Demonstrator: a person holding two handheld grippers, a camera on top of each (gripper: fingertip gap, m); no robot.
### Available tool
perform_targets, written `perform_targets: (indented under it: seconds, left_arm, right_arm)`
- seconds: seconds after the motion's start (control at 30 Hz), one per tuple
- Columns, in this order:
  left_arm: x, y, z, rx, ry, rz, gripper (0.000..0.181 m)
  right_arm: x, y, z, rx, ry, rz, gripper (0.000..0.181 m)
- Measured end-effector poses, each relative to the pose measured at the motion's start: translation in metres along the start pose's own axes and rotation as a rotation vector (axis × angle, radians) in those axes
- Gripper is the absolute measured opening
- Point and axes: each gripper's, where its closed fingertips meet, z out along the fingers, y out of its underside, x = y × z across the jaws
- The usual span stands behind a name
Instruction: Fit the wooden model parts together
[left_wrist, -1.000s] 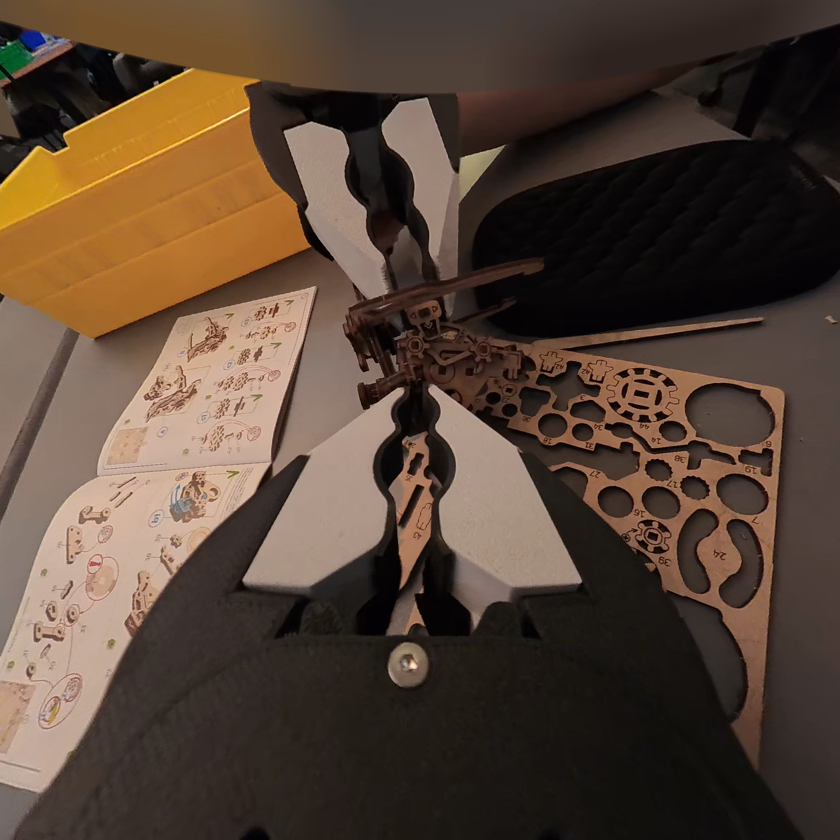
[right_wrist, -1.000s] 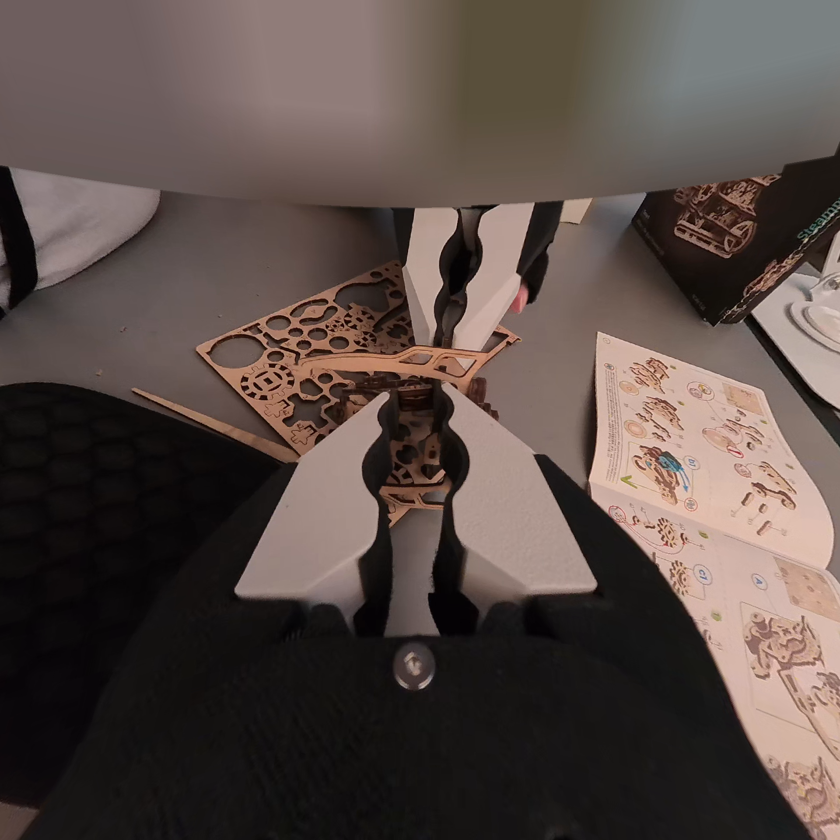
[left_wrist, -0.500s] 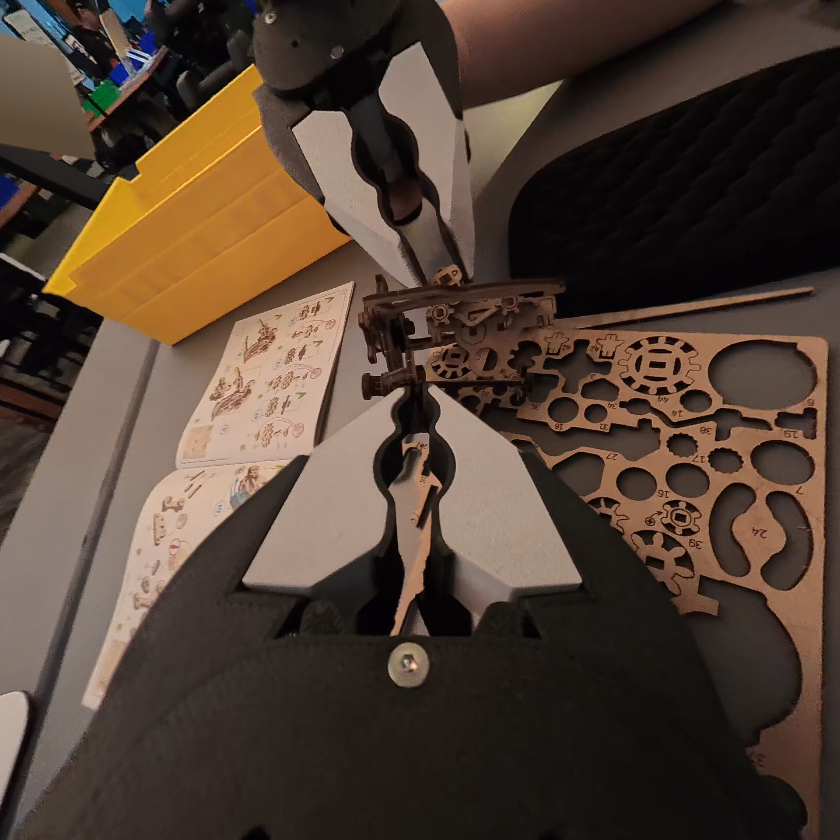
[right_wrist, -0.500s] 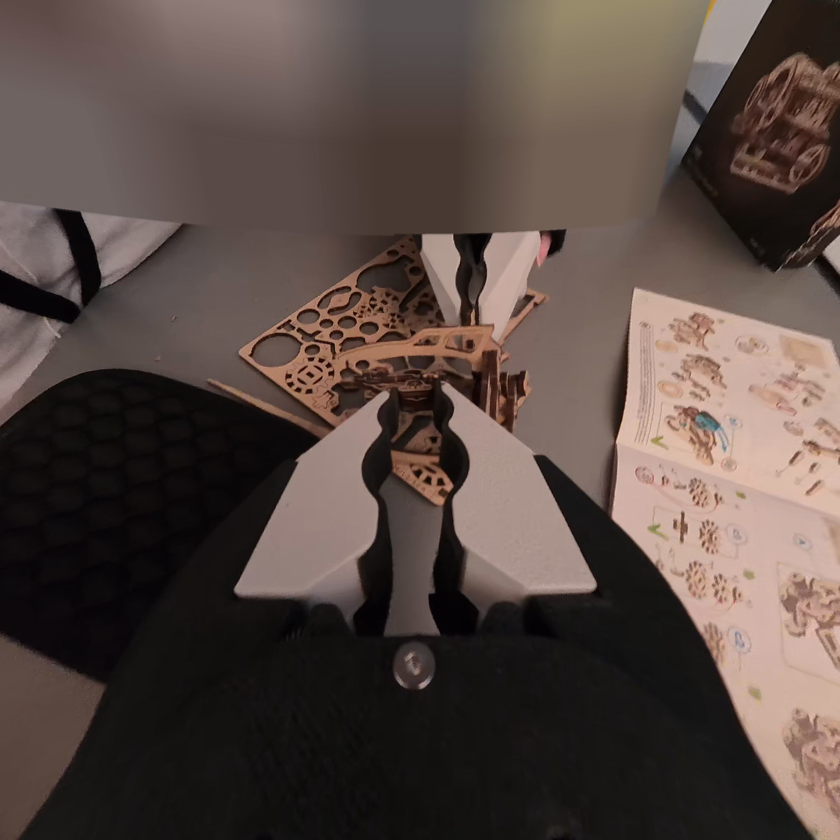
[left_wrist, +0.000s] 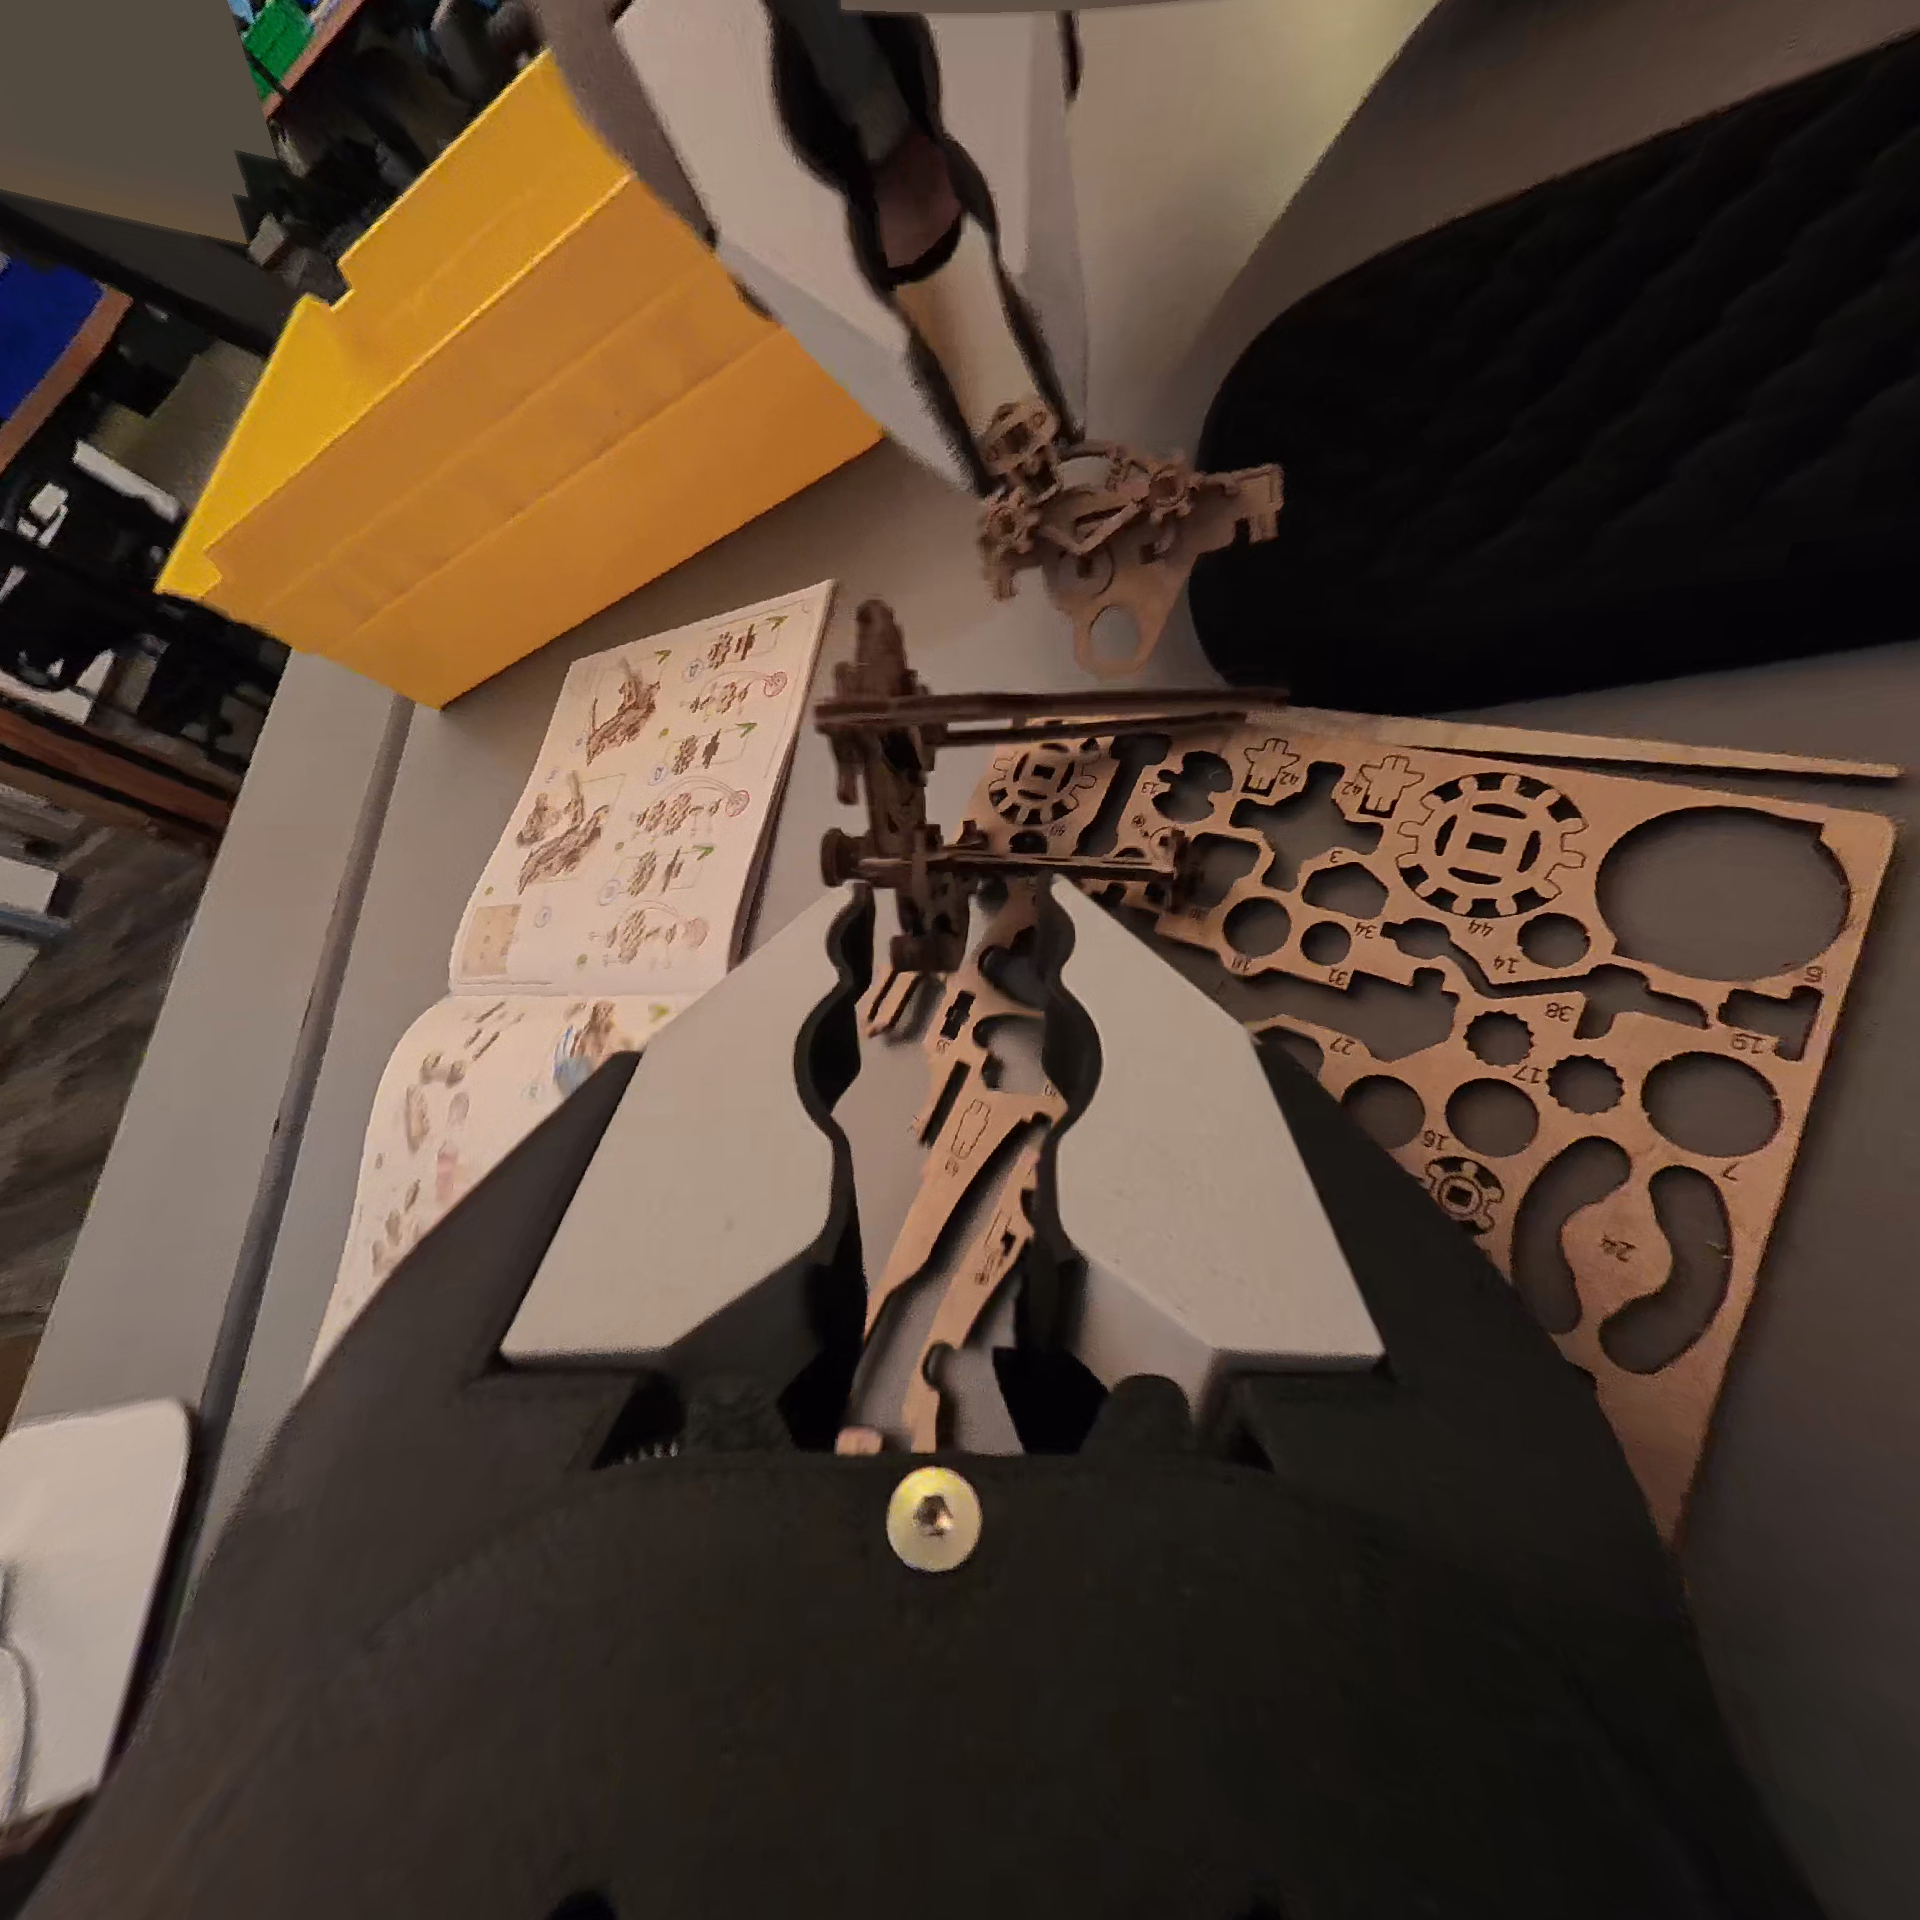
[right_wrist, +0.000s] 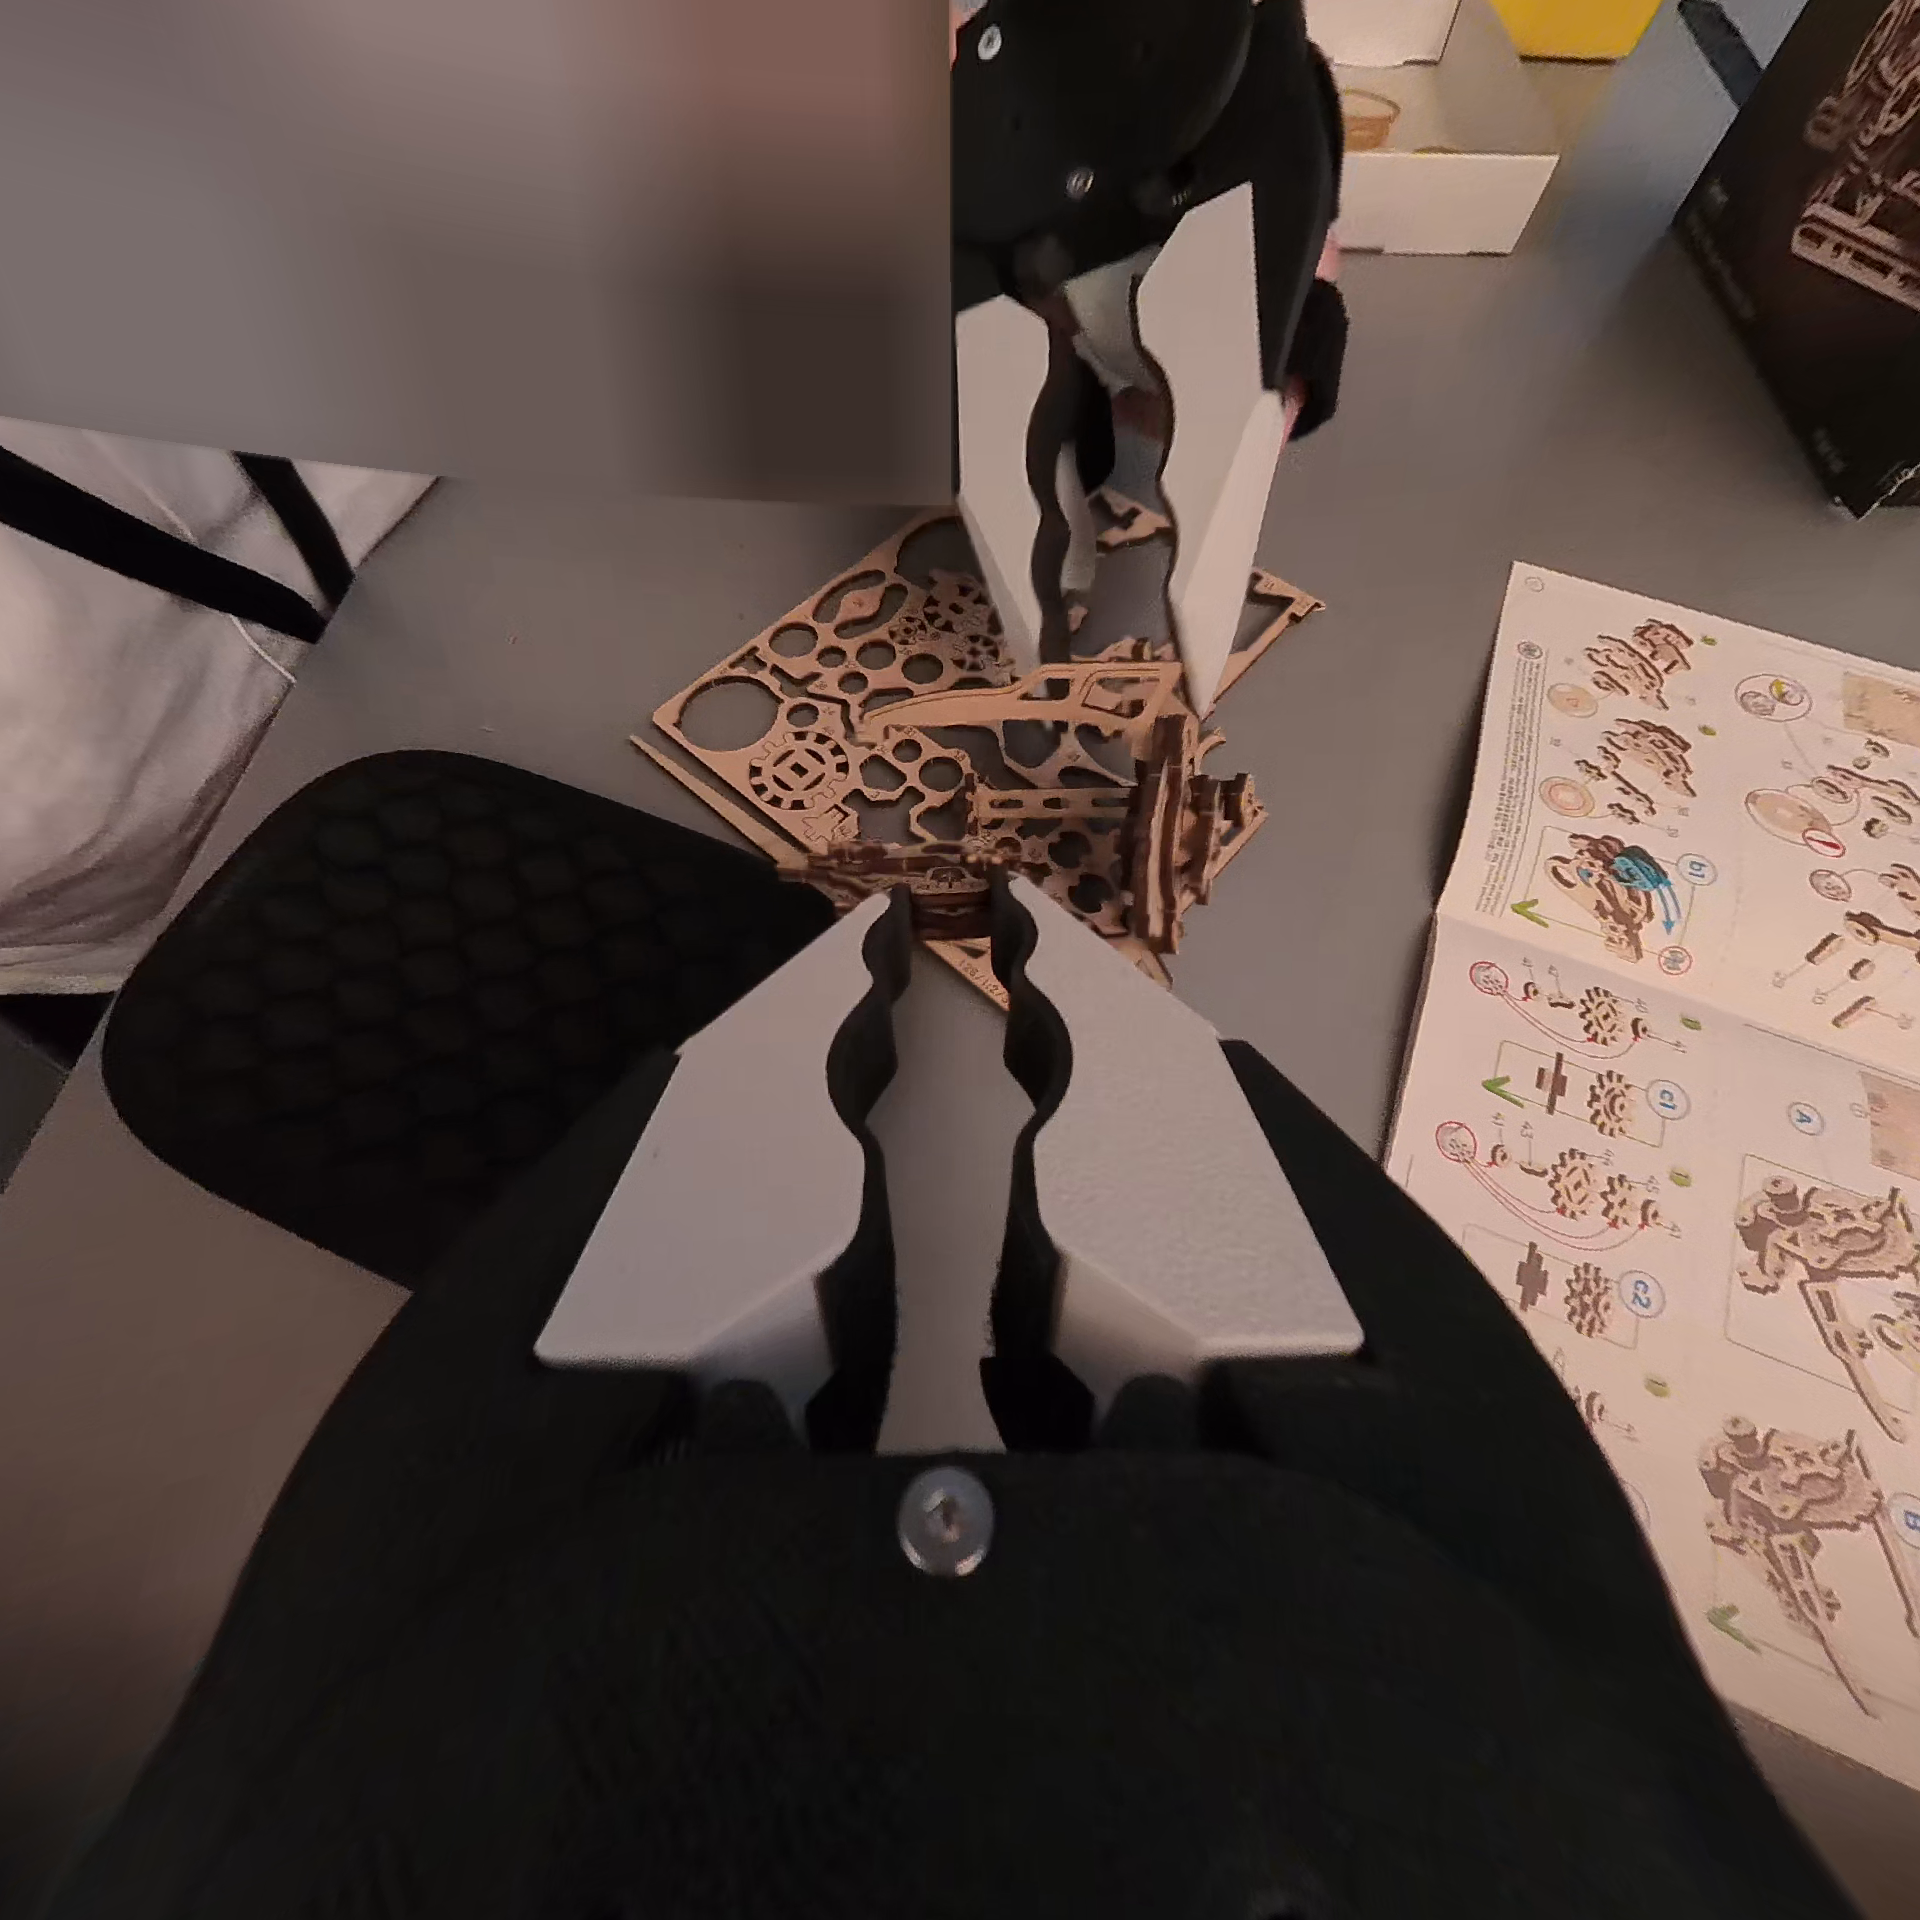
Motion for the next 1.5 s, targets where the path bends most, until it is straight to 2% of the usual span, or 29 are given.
perform_targets:
  seconds: [0.07,0.13,0.23,0.37,0.57,0.7,0.77,0.87,0.9,0.93,0.97,1.03,1.07,1.17,1.23,1.3,1.4,1.5]
  left_arm:
    - [-0.007,0.003,-0.014,-0.013,-0.041,-0.059,0.032]
    - [-0.012,0.001,-0.033,0.024,-0.067,-0.171,0.028]
    - [-0.009,-0.017,-0.061,0.169,-0.039,-0.399,0.025]
    - [0.017,-0.054,-0.081,0.373,0.168,-0.6,0.028]
    - [0.043,-0.081,-0.101,0.501,0.491,-0.783,0.032]
    - [0.063,-0.094,-0.116,0.52,0.712,-0.874,0.023]
    - [0.069,-0.093,-0.118,0.496,0.744,-0.877,0.005]
    - [0.063,-0.088,-0.123,0.528,0.728,-0.891,0.0]
    - [0.059,-0.085,-0.123,0.534,0.698,-0.891,0.0]
    - [0.055,-0.081,-0.123,0.542,0.664,-0.873,0.0]
    - [0.053,-0.079,-0.125,0.553,0.636,-0.842,0.0]
    - [0.05,-0.078,-0.127,0.563,0.584,-0.77,0.0]
    - [0.051,-0.078,-0.128,0.56,0.57,-0.728,0.0]
    - [0.053,-0.079,-0.124,0.544,0.498,-0.607,0.0]
    - [0.057,-0.078,-0.121,0.535,0.491,-0.569,0.0]
    - [0.06,-0.075,-0.117,0.52,0.501,-0.571,0.001]
    - [0.061,-0.075,-0.117,0.539,0.521,-0.602,0.0]
    - [0.059,-0.074,-0.115,0.538,0.499,-0.599,0.0]
  right_arm:
    - [-0.001,-0.008,-0.004,0.016,0.013,-0.009,0.014]
    - [-0.007,-0.022,-0.009,0.042,0.033,-0.043,0.013]
    - [-0.019,-0.052,-0.009,0.1,0.104,-0.148,0.014]
    - [-0.045,-0.087,0.016,0.175,0.199,-0.332,0.013]
    - [-0.065,-0.121,0.034,0.221,0.336,-0.423,0.015]
    - [-0.072,-0.132,0.045,0.156,0.378,-0.471,0.014]
    - [-0.074,-0.137,0.051,0.144,0.378,-0.476,0.014]
    - [-0.064,-0.142,0.049,0.161,0.455,-0.383,0.02]
    - [-0.055,-0.147,0.042,0.213,0.525,-0.3,0.031]
    - [-0.053,-0.148,0.035,0.272,0.54,-0.197,0.029]
    - [-0.058,-0.149,0.031,0.351,0.494,-0.093,0.028]
    - [-0.065,-0.158,0.022,0.571,0.396,0.144,0.045]
    - [-0.067,-0.158,0.024,0.64,0.359,0.226,0.047]
    - [-0.054,-0.146,0.04,0.711,0.391,0.443,0.056]
    - [-0.051,-0.146,0.051,0.748,0.368,0.536,0.049]
    - [-0.052,-0.143,0.063,0.712,0.363,0.56,0.032]
    - [-0.049,-0.145,0.066,0.707,0.404,0.555,0.02]
    - [-0.045,-0.142,0.064,0.698,0.432,0.58,0.014]
